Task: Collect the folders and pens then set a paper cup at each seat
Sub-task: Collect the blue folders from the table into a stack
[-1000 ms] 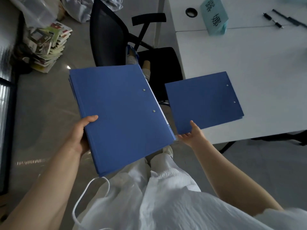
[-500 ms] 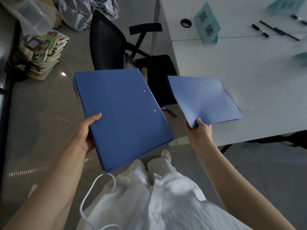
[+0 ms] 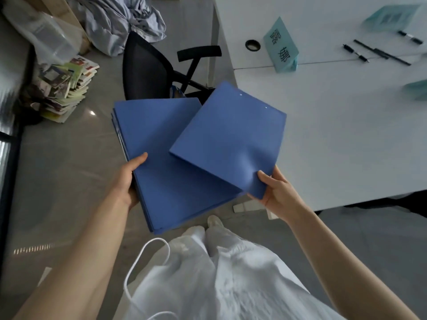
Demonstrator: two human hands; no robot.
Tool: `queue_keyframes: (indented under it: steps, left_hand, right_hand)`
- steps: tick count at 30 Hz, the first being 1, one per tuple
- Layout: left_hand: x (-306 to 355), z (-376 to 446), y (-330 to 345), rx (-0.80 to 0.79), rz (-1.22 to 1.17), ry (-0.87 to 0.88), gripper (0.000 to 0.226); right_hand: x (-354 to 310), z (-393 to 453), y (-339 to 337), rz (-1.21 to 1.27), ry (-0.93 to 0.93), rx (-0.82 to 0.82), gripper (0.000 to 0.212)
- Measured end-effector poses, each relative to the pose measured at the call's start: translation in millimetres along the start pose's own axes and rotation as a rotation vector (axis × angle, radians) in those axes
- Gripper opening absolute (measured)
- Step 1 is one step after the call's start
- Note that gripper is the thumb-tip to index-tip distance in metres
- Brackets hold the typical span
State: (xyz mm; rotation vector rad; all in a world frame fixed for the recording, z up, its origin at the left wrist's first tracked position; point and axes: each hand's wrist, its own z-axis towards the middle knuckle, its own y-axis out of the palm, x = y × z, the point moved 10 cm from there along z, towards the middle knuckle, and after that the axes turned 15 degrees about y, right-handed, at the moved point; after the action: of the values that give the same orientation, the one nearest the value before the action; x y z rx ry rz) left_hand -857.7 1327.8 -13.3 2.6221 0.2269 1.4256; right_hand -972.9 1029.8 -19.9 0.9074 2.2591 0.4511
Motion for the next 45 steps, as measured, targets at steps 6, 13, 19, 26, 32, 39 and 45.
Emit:
queue_keyframes:
  steps: [6, 13, 19, 26, 32, 39, 45]
  left_hand:
    - [3, 0, 16, 0.013, -0.071, 0.028, 0.024]
    - [9, -4, 9, 0.108, -0.149, 0.091, 0.029]
    - [14, -9, -15, 0.127, -0.182, 0.163, 0.03]
    - [32, -5, -59, 0.205, -0.23, 0.224, 0.034]
    - [51, 26, -97, 0.149, -0.238, 0.211, 0.043]
    - [100, 81, -142, -0.021, -0.187, 0.136, 0.049]
    - [148, 131, -176, -0.136, -0.009, 0.085, 0.059]
  right_hand:
    - [-26, 17, 21, -0.287, 0.186, -0.168, 0.049]
    - [-42, 50, 49, -0.615, 0.401, -0.291, 0.053]
    - [-53, 83, 87, -1.041, 0.393, -0.159, 0.04]
    - [-62, 120, 148, -1.508, 0.12, 0.051, 0.044]
    - [-33, 158, 205, -1.017, 0.268, -0.121, 0.074]
    - [1, 206, 259, -0.718, 0.291, -0.099, 0.066]
    - [7, 231, 310, -0.586, 0.152, -0.007, 0.058]
